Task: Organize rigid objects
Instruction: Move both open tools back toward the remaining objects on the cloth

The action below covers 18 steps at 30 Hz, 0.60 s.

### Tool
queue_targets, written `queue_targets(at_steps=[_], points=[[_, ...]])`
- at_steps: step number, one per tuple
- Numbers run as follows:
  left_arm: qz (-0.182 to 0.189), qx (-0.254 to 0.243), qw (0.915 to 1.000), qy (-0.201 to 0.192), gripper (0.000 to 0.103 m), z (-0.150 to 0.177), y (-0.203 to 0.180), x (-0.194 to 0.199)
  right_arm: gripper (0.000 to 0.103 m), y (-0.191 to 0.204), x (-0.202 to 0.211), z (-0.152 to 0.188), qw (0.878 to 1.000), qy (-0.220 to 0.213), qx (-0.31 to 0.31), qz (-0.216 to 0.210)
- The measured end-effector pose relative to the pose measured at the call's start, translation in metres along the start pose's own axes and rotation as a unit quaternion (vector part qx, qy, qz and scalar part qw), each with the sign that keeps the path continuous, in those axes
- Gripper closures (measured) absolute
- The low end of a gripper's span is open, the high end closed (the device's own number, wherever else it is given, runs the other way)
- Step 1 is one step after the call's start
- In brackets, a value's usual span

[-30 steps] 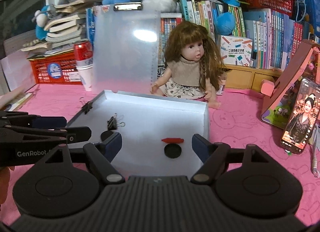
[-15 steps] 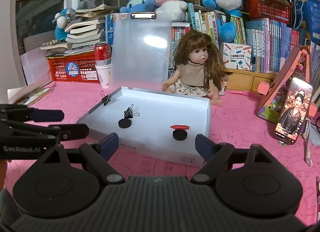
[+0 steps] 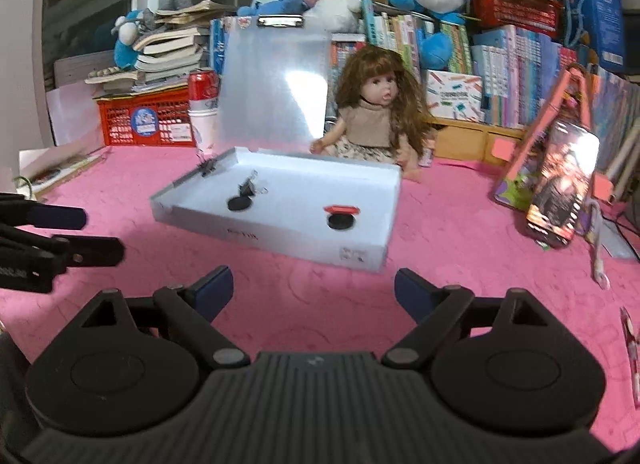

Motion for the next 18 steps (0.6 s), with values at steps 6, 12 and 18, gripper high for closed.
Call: queue_targets(at_steps=[6, 12, 18], points=[[-0.006, 0.003, 0.9998, 0.018, 0.029, 0.03, -0.001, 0.007, 0.01, -0.013, 0.005, 0.026, 1.0, 0.004, -0.01, 0.024], [-0.012, -0.001, 0.9997, 0.022, 0.03, 0.049, -0.005, 0.012, 0.016, -0.013, 0.018, 0.044, 1.0, -0.005, -0.001, 0.026], [-0.012, 0.007, 0.9996, 0.024, 0.031, 0.062, -0.002, 0.01, 0.032, -0.007, 0.023, 0.055, 1.0, -0.01, 0.009, 0.023]])
Point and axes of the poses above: each gripper's, at about its wrist camera, not at the fingertips, and x roughly against the way its jaws point, y to its left, z to its underside, the point moved 6 cm from there along -x, roughly the way its jaws point, and after that the axes turned 8 degrees about z, right-handed, at the moved point
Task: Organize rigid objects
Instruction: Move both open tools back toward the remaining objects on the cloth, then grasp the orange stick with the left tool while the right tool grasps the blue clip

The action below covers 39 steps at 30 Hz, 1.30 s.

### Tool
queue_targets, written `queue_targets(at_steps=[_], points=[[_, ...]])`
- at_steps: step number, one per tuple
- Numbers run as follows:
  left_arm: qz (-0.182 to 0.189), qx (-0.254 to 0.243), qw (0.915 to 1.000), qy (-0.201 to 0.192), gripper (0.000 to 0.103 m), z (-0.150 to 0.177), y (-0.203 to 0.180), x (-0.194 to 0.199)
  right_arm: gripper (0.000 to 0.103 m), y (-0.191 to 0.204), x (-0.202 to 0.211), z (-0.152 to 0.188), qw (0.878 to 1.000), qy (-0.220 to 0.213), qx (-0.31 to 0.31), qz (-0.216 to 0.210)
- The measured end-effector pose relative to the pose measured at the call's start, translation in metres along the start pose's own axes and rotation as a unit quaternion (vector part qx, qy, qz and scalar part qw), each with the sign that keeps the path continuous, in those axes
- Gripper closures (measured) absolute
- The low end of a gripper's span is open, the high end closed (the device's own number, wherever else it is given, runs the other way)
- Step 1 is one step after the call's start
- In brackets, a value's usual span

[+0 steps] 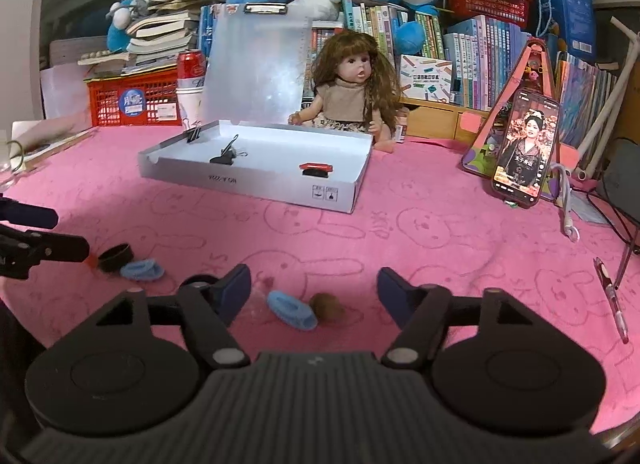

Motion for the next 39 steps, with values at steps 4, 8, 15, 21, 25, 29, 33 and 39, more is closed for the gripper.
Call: queue_targets(at_steps=[4, 8, 15, 21, 25, 29, 33, 39], points=[[-0.005, 0.015, 0.9999, 0.005, 0.033, 0.005, 0.006, -0.004, 0.052, 0.004, 0.003, 0.005, 1.0, -0.005, 0.001, 0.004], [-0.002, 0.017, 0.9998, 0.007, 0.035, 0.007, 0.008, -0.006, 0.059, 0.009, 0.005, 0.01, 1.0, 0.0, 0.008, -0.009], [0.003, 0.015, 0.9998, 0.013, 0.047, 0.009, 0.004, -0.012, 0.071, 0.008, -0.004, 0.016, 0.999, 0.026, -0.008, -0.017], [0.005, 0.016, 0.9997, 0.018, 0.049, 0.011, 0.0, -0.015, 0.083, 0.0, -0.015, 0.018, 0.999, 0.043, -0.028, -0.017], [0.004, 0.016, 0.9997, 0.018, 0.049, 0.012, 0.0, -0.016, 0.083, -0.005, -0.019, 0.017, 0.999, 0.042, -0.029, -0.008], [0.003, 0.016, 0.9997, 0.017, 0.049, 0.011, 0.001, -0.018, 0.079, -0.008, -0.022, 0.017, 0.999, 0.042, -0.028, -0.002], [0.0, 0.015, 0.9997, 0.017, 0.049, 0.011, 0.001, -0.018, 0.063, -0.007, -0.023, 0.015, 0.999, 0.037, -0.017, 0.001], [-0.005, 0.002, 0.9999, 0.013, 0.049, 0.01, 0.001, -0.022, 0.049, -0.003, -0.029, 0.012, 1.0, 0.028, -0.005, -0.005]])
Point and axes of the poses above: each gripper's, at about its wrist camera, not at the fingertips, and x roughly against the way its jaws point, y to its left, z to its underside, the point moved 6 cm from there along -x, roughly the way its jaws point, and after that the axes turned 8 degrees about z, right-handed, at the moved point
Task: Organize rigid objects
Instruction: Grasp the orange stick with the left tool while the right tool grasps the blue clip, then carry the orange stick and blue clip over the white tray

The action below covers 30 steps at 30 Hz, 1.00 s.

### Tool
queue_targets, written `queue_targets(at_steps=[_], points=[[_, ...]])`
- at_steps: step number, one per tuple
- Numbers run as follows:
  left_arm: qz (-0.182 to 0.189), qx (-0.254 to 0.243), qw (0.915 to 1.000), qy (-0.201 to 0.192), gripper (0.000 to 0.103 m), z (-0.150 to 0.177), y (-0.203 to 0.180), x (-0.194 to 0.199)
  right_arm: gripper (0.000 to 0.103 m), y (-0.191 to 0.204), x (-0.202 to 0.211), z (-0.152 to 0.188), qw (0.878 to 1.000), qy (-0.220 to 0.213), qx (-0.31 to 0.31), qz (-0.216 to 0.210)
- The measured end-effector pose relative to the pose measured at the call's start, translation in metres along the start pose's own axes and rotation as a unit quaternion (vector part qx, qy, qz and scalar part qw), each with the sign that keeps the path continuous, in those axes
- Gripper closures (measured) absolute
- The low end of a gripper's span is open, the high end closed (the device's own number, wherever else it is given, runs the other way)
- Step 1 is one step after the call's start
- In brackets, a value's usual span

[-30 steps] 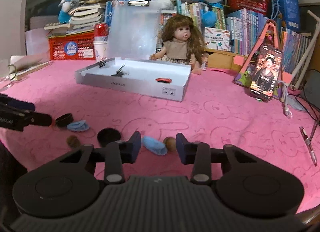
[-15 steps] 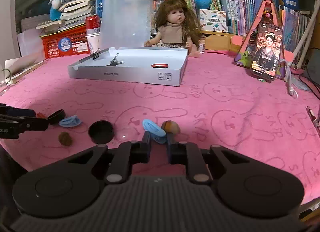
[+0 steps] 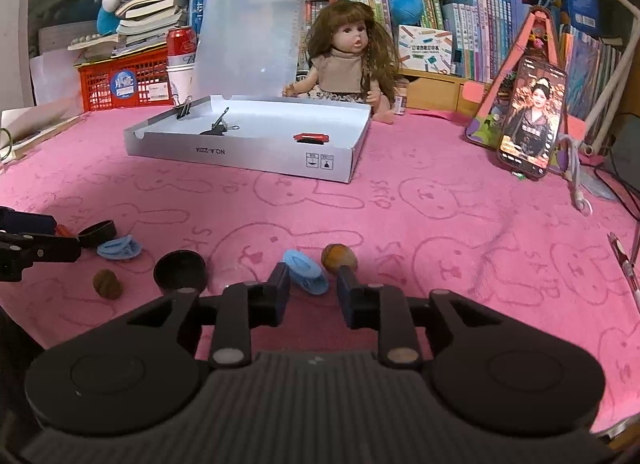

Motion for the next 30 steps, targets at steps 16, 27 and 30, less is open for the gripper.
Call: queue_targets(at_steps=[16, 27, 30], points=[[-0.018, -0.018, 0.9995, -0.019, 0.061, 0.001, -0.005, 0.005, 0.083, 0.014, 0.005, -0.005, 0.999, -0.022, 0.018, -0.014], [-0.016, -0.002, 0.9995, -0.028, 0.061, -0.023, -0.002, 0.01, 0.083, 0.01, 0.006, -0.019, 1.0, -0.024, -0.006, -0.006], [-0.017, -0.001, 0.9994, -0.029, 0.061, -0.028, -0.002, 0.008, 0.083, 0.008, 0.005, -0.022, 1.0, -0.023, -0.014, -0.005]])
Point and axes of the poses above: each gripper's, at about its wrist camera, not at the fingertips, and x roughly against the way its jaws point, y to its left, z to its underside, the point moved 6 cm from there along -x, roughly the way its jaws point, and after that the axes turned 8 degrees about z, right-handed, at the moved point
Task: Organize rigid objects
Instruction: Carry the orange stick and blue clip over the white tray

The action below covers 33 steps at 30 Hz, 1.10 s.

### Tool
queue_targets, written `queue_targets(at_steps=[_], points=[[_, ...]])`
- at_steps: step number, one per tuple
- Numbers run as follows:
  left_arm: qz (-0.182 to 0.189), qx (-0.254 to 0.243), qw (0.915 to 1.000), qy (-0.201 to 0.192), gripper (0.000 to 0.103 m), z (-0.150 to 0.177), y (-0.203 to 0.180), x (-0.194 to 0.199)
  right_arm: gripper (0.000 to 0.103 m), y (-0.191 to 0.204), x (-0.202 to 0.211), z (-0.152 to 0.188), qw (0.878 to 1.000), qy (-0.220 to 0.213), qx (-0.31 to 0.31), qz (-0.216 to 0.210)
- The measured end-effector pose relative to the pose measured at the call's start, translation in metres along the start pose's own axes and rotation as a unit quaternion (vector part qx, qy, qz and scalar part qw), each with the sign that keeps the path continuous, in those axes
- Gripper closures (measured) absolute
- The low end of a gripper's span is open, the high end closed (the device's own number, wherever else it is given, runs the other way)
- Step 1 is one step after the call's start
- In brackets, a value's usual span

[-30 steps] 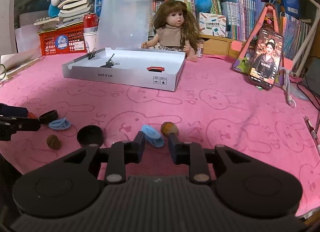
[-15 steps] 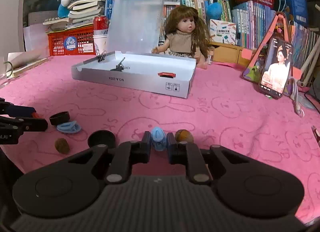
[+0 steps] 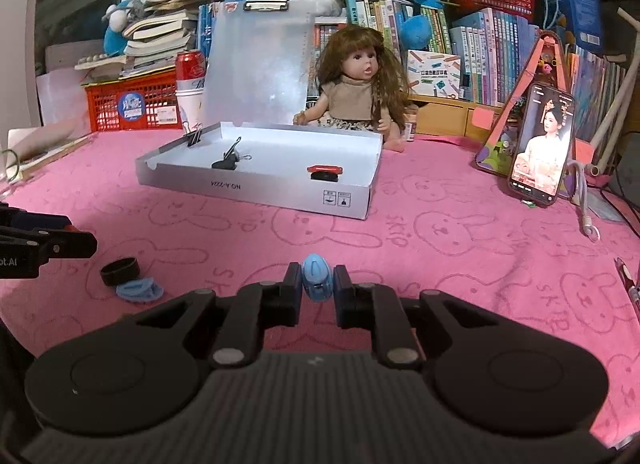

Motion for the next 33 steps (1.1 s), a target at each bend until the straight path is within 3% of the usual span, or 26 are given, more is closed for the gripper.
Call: queue_targets(at_steps=[21, 33], points=[[0.007, 0.01, 0.9997, -0.021, 0.061, -0.078, 0.011, -0.026, 0.083, -0.001, -0.023, -0.056, 0.999, 0.004, -0.054, -0.005], [0.013, 0.04, 0.9991, -0.009, 0.061, -0.129, 0.022, -0.074, 0.083, 0.006, -0.061, -0.094, 0.996, 0.02, -0.088, -0.022]])
Point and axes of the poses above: each gripper's, at about its wrist camera, not at the fingertips, and x roughly against the way its jaws point, y to its left, z to its underside, the point moved 6 cm from there along -x, roughly the way its jaws point, and after that the axes turned 8 degrees about z, right-handed, at the moved point
